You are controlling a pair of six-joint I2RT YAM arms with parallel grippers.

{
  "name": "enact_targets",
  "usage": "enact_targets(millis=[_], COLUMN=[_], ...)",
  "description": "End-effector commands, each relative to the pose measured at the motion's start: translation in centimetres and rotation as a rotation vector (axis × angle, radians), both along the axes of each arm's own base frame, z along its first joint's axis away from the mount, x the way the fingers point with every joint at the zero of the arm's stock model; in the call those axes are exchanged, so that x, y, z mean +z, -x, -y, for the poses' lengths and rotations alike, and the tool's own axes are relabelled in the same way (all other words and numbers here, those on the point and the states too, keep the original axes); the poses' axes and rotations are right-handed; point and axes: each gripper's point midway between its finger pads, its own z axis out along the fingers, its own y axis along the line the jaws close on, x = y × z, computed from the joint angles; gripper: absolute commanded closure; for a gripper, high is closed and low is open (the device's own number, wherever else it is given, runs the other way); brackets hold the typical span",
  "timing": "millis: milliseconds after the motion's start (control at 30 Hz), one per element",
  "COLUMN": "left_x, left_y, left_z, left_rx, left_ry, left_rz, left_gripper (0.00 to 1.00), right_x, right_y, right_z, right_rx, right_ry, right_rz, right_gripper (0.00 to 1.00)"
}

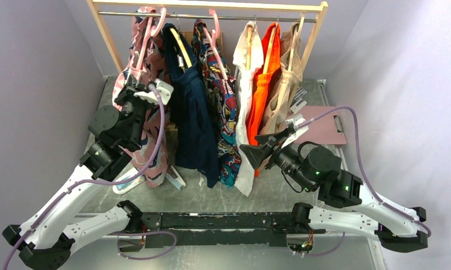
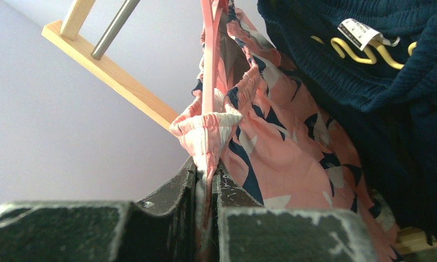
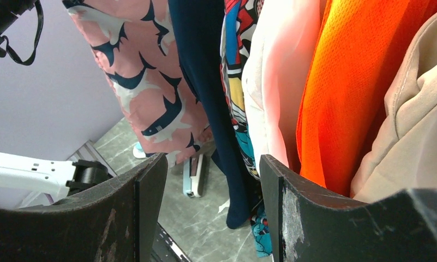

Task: Place the shorts on the hanger
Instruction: Place the hanger at the clothesline.

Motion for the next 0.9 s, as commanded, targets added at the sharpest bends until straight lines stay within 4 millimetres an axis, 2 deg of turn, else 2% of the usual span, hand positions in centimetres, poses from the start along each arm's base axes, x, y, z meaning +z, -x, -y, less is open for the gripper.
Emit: enact_targets(millis=[0,300,500,700,867], left_x=[2.6,3.9,5.1,5.9,5.7], left_y=[0.9,1.4,1.7,1.6,1.3], left_z=[-1.6,-2.4,-3.0,-2.7,-2.2], left_rx=[0.051,0.122,0.168,0.162,0.154], left_ry=[-0.022,-0.162,-0.191,-0.213,-0.226], left_rz=[0.115,0.200,0.237,0.254,0.253], left_gripper=[0.93,0.93,0.93,0.93,0.93], right_x=[0.2,0.1,0.0,0.5,0.6], right_y=[-0.3,-0.4,-0.4,-0.4,-0.4], right_z=[0.5,0.2,0.2,0.5,0.4], right_rx=[-0.021,-0.019,-0.020,-0.026,-0.023], right_ry=[0.008,0.020,0.029,0.019,0.024], right_rz=[0.023,0.026,0.022,0.028,0.028], right_gripper=[0.34,0.34,0.34,0.34,0.34])
